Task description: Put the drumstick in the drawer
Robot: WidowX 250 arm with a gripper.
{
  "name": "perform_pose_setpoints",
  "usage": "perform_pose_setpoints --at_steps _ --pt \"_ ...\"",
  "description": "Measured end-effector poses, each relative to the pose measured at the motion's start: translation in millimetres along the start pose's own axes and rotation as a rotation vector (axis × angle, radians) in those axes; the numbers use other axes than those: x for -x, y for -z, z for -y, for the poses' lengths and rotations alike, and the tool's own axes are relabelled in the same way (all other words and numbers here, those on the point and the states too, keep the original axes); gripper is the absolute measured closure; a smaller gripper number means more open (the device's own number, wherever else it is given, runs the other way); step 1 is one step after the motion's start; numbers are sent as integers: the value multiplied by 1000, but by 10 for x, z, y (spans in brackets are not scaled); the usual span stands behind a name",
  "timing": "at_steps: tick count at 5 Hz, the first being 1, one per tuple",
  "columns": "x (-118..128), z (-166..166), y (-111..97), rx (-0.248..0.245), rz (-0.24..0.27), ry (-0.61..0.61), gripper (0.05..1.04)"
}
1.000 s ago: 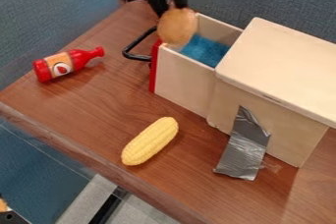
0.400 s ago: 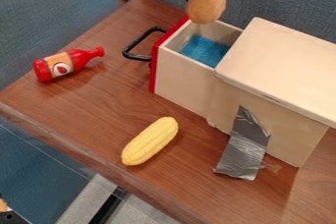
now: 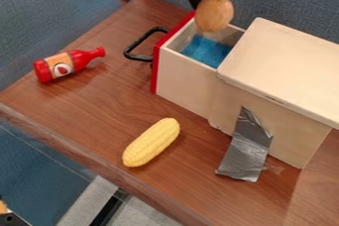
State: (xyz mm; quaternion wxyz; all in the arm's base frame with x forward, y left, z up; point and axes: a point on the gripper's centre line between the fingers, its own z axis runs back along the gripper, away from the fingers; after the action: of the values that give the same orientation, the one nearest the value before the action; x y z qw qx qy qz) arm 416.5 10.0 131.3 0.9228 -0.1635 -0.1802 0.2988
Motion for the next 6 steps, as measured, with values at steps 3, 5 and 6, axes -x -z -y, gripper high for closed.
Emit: perform_pose_setpoints --at_steps 3,5,6 --pt "36 30 54 -11 -1 14 746" --pt "80 33 51 -18 -24 40 150" --pt "97 33 39 -19 -33 41 73"
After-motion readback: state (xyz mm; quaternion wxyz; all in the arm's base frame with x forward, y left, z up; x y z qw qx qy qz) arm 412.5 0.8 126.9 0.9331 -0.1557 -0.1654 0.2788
